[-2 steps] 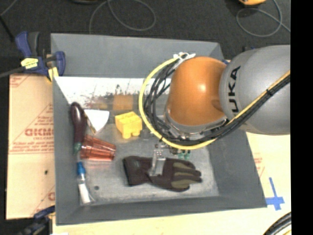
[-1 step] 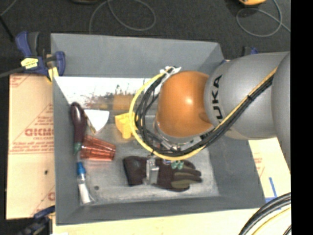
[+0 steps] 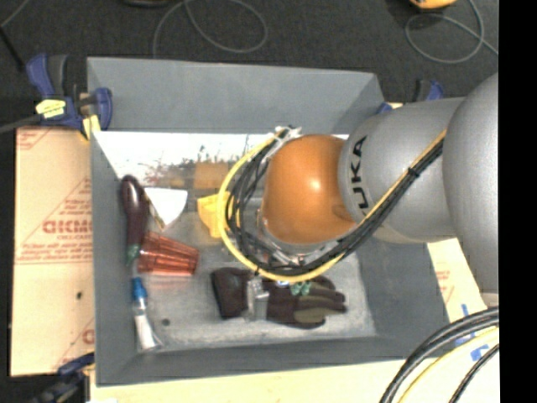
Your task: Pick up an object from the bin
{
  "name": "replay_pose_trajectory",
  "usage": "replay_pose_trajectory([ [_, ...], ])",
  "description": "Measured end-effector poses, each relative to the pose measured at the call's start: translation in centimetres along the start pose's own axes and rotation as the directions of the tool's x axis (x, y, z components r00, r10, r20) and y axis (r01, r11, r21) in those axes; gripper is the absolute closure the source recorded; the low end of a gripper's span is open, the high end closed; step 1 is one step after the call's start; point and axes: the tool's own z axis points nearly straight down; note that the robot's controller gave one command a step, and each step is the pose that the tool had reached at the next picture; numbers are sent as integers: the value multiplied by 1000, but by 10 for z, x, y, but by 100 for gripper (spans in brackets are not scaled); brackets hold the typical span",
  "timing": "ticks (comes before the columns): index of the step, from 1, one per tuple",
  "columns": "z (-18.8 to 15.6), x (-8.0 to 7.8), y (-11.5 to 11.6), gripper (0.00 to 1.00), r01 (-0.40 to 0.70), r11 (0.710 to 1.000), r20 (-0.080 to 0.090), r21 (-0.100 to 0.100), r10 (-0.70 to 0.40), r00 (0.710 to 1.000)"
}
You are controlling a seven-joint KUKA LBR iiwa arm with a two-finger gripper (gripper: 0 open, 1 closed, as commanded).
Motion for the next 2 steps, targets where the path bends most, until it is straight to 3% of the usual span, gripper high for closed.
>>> replay_pose_trajectory([
  [1,60,-25,-2,100,-302,953,-3,2,302,953],
  [2,60,-25,-2,100,-302,953,-3,2,302,953],
])
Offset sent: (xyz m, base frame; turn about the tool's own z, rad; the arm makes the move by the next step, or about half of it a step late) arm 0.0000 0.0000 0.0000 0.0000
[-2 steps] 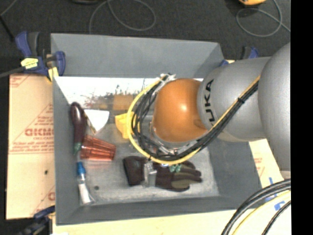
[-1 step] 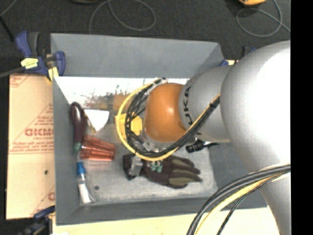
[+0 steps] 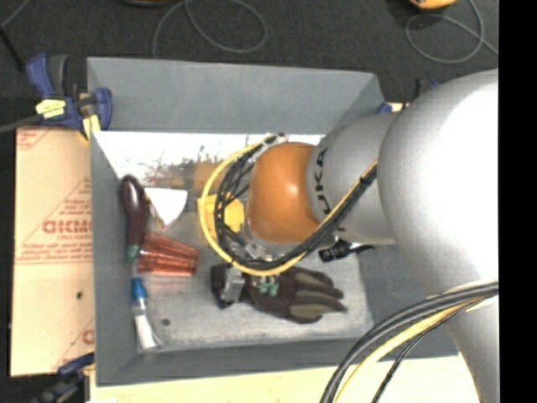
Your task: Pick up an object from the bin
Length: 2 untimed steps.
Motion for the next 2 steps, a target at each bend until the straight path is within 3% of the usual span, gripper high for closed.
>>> replay_pose_trajectory([
  [1,-90,0,-11,100,-44,999,2,0,44,999],
  [2,-90,0,-11,100,-44,999,2,0,44,999],
])
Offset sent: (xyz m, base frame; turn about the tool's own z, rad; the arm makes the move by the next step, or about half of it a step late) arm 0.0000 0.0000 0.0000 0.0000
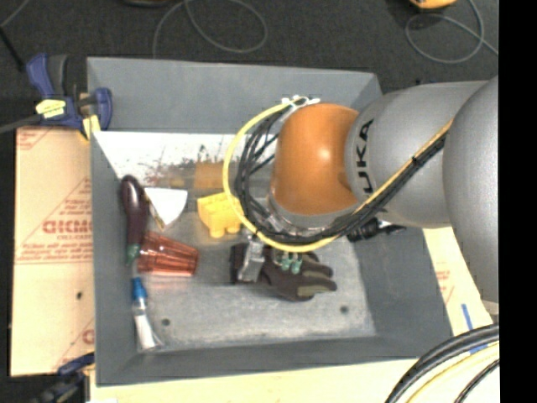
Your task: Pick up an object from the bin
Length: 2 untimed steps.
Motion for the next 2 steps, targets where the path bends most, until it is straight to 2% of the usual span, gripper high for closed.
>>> replay_pose_trajectory([
  [1,-17,4,-3,100,-9,1000,-1,0,9,1000],
  [2,-69,2,-3,100,-51,999,-3,1,51,999],
])
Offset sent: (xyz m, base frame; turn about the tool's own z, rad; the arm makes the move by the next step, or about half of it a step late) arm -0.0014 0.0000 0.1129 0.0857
